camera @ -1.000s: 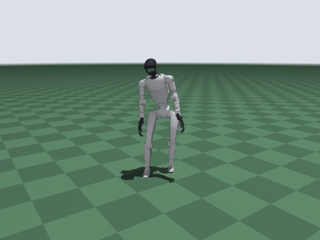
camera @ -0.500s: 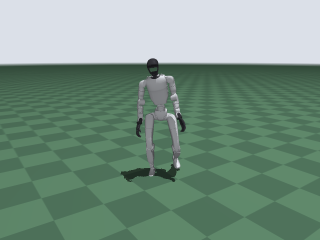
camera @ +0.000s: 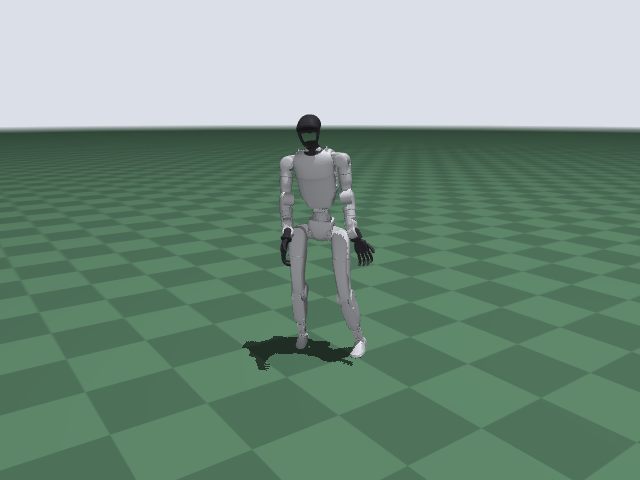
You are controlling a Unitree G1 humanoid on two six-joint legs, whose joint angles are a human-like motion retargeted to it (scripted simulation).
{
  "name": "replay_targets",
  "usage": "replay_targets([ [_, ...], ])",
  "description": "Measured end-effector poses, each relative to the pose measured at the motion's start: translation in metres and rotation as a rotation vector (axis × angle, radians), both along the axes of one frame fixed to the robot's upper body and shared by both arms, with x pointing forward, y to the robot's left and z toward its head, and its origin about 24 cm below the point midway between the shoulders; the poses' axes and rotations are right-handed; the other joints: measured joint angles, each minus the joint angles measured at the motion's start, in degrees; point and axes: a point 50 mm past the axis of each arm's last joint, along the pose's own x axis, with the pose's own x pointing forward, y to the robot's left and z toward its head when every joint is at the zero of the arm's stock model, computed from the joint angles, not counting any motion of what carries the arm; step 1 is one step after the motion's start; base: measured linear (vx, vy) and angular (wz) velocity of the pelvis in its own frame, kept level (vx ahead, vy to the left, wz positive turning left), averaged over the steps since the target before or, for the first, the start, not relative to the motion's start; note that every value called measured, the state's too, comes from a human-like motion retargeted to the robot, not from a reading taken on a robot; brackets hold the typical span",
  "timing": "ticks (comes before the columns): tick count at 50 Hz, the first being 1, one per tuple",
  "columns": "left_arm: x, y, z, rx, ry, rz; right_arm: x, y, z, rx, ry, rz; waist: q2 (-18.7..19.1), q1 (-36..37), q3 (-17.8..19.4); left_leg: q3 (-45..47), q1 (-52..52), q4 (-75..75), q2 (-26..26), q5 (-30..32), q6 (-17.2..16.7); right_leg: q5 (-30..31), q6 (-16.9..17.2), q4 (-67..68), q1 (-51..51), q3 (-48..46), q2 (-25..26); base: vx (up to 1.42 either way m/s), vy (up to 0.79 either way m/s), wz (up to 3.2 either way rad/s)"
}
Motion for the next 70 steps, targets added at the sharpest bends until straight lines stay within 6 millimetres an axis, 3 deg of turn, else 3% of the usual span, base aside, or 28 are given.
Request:
replay_targets([
  [10,0.040,-0.011,0.023,0.034,-0.085,-0.027,-0.002,0.024,0.000,0.217,0.015,-0.110,-3.16,-3.14,-0.59,5.79,3.97,-9.00,-2.33,-0.35,0.99,0.63,1.17,1.59,-1.90,0.38,-4.26,0.08,0.15,-0.05],
  [15,0.064,-0.017,0.041,0.100,-0.148,-0.098,0.000,0.026,0.003,0.362,0.007,-0.218,-4.82,-4.03,-0.33,8.06,5.42,-13.62,-3.90,1.35,0.79,1.45,1.35,2.58,-3.53,-1.52,-6.93,0.05,0.11,0.02],
  [22,0.083,-0.023,0.062,0.220,-0.227,-0.189,0.002,0.026,0.009,0.569,-0.033,-0.342,-6.93,-4.73,-0.05,10.19,7.43,-19.93,-5.87,4.11,0.78,1.64,1.65,3.02,-5.15,-3.71,-9.83,0.02,0.05,0.02],
  [28,0.105,-0.026,0.101,0.370,-0.397,-0.238,0.001,0.026,0.016,0.738,-0.088,-0.404,-8.45,-4.86,-0.08,11.50,9.55,-24.54,-7.14,6.23,0.82,1.42,2.08,2.97,-5.36,-4.65,-11.52,0.00,0.00,0.00],
  [33,0.106,-0.032,0.133,0.511,-0.540,-0.287,-0.002,0.020,0.024,0.840,-0.153,-0.436,-9.34,-4.85,-0.05,12.45,11.55,-28.14,-7.73,7.88,0.77,1.36,2.41,2.20,-4.79,-5.13,-12.31,0.00,0.00,0.00],
  [35,0.088,-0.041,0.132,0.556,-0.570,-0.325,-0.020,0.019,0.014,0.867,-0.146,-0.463,-10.89,-5.04,-1.17,13.18,11.30,-26.94,-9.30,8.00,1.11,-0.35,2.84,6.32,-6.43,-4.36,-14.16,0.00,0.00,0.00],
  [38,0.092,-0.041,0.164,0.664,-0.681,-0.347,-0.011,0.010,0.028,0.903,-0.214,-0.470,-10.26,-5.05,-1.02,13.19,12.81,-30.48,-8.59,8.94,0.75,0.63,2.82,2.69,-4.88,-5.10,-13.26,0.02,0.00,0.00],
  [40,0.075,-0.050,0.165,0.705,-0.708,-0.387,-0.026,0.008,0.019,0.915,-0.208,-0.498,-11.34,-5.19,-1.96,13.76,13.05,-30.24,-9.79,9.53,1.05,-0.57,3.13,5.97,-6.13,-4.26,-14.60,0.00,0.00,0.00],
  [42,0.077,-0.051,0.183,0.776,-0.769,-0.410,-0.020,0.002,0.026,0.933,-0.247,-0.507,-10.89,-5.34,-2.07,13.66,13.91,-32.15,-9.36,9.85,0.86,-0.19,3.16,3.91,-5.19,-4.66,-14.02,0.00,0.00,0.00],
  [43,0.069,-0.056,0.183,0.795,-0.777,-0.436,-0.027,0.002,0.021,0.940,-0.239,-0.524,-11.43,-5.47,-2.53,13.94,14.01,-32.04,-9.98,10.21,1.02,-0.81,3.33,5.76,-5.93,-4.18,-14.70,0.00,0.00,0.00],
  [48,0.064,-0.071,0.207,0.947,-0.870,-0.551,-0.025,-0.007,0.025,0.979,-0.275,-0.574,-10.82,-6.06,-3.17,14.05,15.45,-34.42,-9.60,10.74,0.87,-0.94,3.42,4.29,-4.93,-4.25,-14.14,0.00,0.00,0.00],
  [50,0.056,-0.083,0.207,0.988,-0.884,-0.623,-0.035,-0.007,0.017,0.992,-0.261,-0.611,-11.39,-6.36,-3.78,14.38,15.70,-34.21,-10.43,11.13,1.08,-2.04,3.58,6.88,-5.86,-3.52,-14.99,0.00,0.00,0.00],
  [55,0.061,-0.102,0.219,1.152,-0.938,-0.781,-0.027,-0.014,0.018,1.015,-0.271,-0.666,-10.13,-7.33,-4.15,14.34,16.45,-35.03,-9.49,10.61,0.81,-2.34,3.41,4.52,-4.45,-3.88,-13.96,0.00,-0.01,-0.01],
  [57,0.056,-0.116,0.213,1.187,-0.939,-0.868,-0.035,-0.013,0.008,1.018,-0.243,-0.701,-10.60,-7.75,-4.65,14.69,16.36,-34.09,-10.30,10.66,0.96,-3.66,3.51,7.23,-5.48,-3.13,-14.81,-0.02,-0.06,-0.05],
  [60,0.065,-0.127,0.216,1.284,-0.956,-0.962,-0.023,-0.016,0.012,1.025,-0.246,-0.718,-9.00,-8.40,-4.20,14.58,16.76,-34.62,-8.75,10.30,0.63,-2.90,3.19,3.59,-3.74,-3.77,-13.21,0.00,-0.06,-0.11],
  [62,0.058,-0.142,0.205,1.304,-0.945,-1.050,-0.031,-0.016,0.002,1.013,-0.217,-0.747,-9.69,-8.83,-4.77,15.03,16.48,-33.13,-9.81,10.14,0.83,-4.66,3.37,7.16,-5.16,-2.85,-14.33,-0.04,-0.07,-0.09],
  [70,0.072,-0.169,0.190,1.436,-0.899,-1.262,-0.007,-0.024,0.010,0.973,-0.218,-0.777,-7.10,-10.40,-3.20,15.32,16.62,-32.63,-7.55,9.60,0.36,-4.71,2.69,3.87,-3.85,-3.08,-12.04,-0.02,-0.07,-0.15],
])
